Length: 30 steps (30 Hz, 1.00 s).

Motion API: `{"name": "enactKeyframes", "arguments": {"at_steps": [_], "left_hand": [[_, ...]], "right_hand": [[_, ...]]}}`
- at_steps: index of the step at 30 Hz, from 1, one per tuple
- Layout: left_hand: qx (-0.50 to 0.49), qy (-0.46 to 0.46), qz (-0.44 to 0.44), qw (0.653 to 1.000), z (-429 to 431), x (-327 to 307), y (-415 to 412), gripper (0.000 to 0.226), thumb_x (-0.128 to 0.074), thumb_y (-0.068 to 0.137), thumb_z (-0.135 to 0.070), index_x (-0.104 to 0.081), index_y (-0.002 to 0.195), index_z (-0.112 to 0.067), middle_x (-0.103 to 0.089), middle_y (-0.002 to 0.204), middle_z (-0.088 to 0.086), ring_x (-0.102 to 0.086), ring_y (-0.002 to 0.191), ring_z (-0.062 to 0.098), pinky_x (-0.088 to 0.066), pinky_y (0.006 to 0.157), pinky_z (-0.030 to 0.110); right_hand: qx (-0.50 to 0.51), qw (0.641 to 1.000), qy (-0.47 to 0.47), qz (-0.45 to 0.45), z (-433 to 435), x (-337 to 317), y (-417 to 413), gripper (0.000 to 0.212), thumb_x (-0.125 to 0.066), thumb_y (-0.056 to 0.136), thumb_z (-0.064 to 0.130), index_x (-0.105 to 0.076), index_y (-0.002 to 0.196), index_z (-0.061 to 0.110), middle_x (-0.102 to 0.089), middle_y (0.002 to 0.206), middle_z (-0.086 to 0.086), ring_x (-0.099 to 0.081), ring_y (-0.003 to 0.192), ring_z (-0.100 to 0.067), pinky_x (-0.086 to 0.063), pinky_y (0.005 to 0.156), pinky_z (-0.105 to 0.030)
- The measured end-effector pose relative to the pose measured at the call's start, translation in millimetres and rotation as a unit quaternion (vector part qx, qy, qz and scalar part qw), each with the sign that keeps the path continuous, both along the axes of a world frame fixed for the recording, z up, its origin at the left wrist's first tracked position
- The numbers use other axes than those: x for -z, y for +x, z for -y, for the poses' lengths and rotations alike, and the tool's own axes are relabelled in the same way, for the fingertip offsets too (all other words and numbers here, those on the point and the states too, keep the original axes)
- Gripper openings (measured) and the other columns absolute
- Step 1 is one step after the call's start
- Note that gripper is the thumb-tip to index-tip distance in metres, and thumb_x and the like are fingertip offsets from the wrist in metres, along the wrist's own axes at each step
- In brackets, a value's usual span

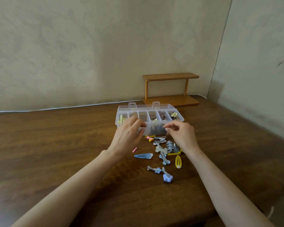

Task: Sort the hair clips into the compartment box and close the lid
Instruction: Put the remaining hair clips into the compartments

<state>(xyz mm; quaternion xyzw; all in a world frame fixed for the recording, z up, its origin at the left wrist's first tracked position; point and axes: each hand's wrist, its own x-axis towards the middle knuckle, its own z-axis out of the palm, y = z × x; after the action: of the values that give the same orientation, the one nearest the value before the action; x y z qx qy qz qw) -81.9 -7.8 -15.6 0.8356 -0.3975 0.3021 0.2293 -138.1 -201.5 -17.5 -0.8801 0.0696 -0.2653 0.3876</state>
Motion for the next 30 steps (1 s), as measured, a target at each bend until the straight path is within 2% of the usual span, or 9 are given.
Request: {"name": "enactKeyframes", "arguments": {"at_steps": [3,7,10,13,16,19,24,30], "left_hand": [[0.027,0.047,-0.012,0.998,6,5,0,0.010,-0.058,0.087,-0.014,-0.062,0.097,-0.014,-0.062,0.092,0.002,-0.054,0.084,0.018,-0.037,0.067,0.022],[0.015,0.090,-0.058,0.994,7,12,1,0.023,-0.052,0.091,-0.017,-0.061,0.111,-0.019,-0.064,0.109,-0.002,-0.051,0.104,0.016,-0.040,0.083,0.025],[0.018,0.121,-0.098,0.988,6,16,1,0.033,-0.046,0.092,-0.012,-0.057,0.121,-0.024,-0.060,0.119,-0.004,-0.046,0.113,0.014,-0.040,0.094,0.028],[0.013,0.138,-0.101,0.985,5,18,2,0.036,-0.043,0.093,-0.011,-0.056,0.123,-0.027,-0.058,0.121,-0.006,-0.044,0.112,0.012,-0.038,0.094,0.025],[0.001,0.127,-0.089,0.988,2,19,3,0.027,-0.044,0.095,-0.023,-0.059,0.117,-0.027,-0.060,0.117,-0.007,-0.045,0.109,0.012,-0.037,0.090,0.025],[-0.012,0.104,-0.084,0.991,1,19,3,0.022,-0.049,0.093,-0.028,-0.060,0.111,-0.027,-0.061,0.113,-0.007,-0.046,0.107,0.012,-0.038,0.090,0.025],[-0.027,0.056,-0.076,0.995,4,16,-2,0.022,-0.057,0.089,-0.026,-0.060,0.110,-0.021,-0.061,0.110,-0.003,-0.048,0.103,0.014,-0.040,0.083,0.024],[-0.018,0.066,-0.062,0.996,8,17,-8,0.026,-0.058,0.088,-0.026,-0.058,0.114,-0.022,-0.060,0.112,-0.003,-0.049,0.106,0.015,-0.041,0.085,0.027]], "right_hand": [[0.008,0.994,-0.096,-0.042,2,-4,2,0.013,-0.062,0.089,0.018,-0.072,0.096,0.022,-0.070,0.096,0.006,-0.060,0.083,-0.004,-0.048,0.066,-0.019],[0.000,0.975,-0.188,-0.115,6,-11,3,0.018,-0.060,0.091,0.024,-0.069,0.106,0.027,-0.068,0.105,0.007,-0.060,0.095,-0.008,-0.045,0.071,-0.021],[-0.020,0.966,-0.227,-0.126,6,-6,2,0.021,-0.058,0.092,0.028,-0.067,0.111,0.030,-0.066,0.101,0.009,-0.057,0.091,-0.006,-0.038,0.065,-0.018],[-0.018,0.964,-0.239,-0.118,5,2,3,0.021,-0.056,0.093,0.030,-0.067,0.110,0.031,-0.056,0.090,0.012,-0.049,0.081,-0.003,-0.030,0.055,-0.014],[-0.013,0.963,-0.241,-0.117,7,6,4,0.018,-0.057,0.092,0.031,-0.068,0.107,0.031,-0.060,0.095,0.011,-0.049,0.081,-0.003,-0.031,0.056,-0.014],[-0.011,0.963,-0.240,-0.121,7,6,4,0.016,-0.059,0.091,0.032,-0.069,0.102,0.029,-0.057,0.092,0.012,-0.049,0.081,-0.003,-0.031,0.056,-0.014],[-0.012,0.966,-0.234,-0.111,4,4,2,0.007,-0.064,0.087,0.033,-0.069,0.089,0.029,-0.055,0.088,0.010,-0.052,0.080,-0.004,-0.030,0.054,-0.014],[-0.045,0.963,-0.241,-0.110,2,3,-1,0.008,-0.063,0.087,0.035,-0.067,0.091,0.029,-0.061,0.095,0.012,-0.055,0.088,-0.006,-0.033,0.059,-0.017]]}}
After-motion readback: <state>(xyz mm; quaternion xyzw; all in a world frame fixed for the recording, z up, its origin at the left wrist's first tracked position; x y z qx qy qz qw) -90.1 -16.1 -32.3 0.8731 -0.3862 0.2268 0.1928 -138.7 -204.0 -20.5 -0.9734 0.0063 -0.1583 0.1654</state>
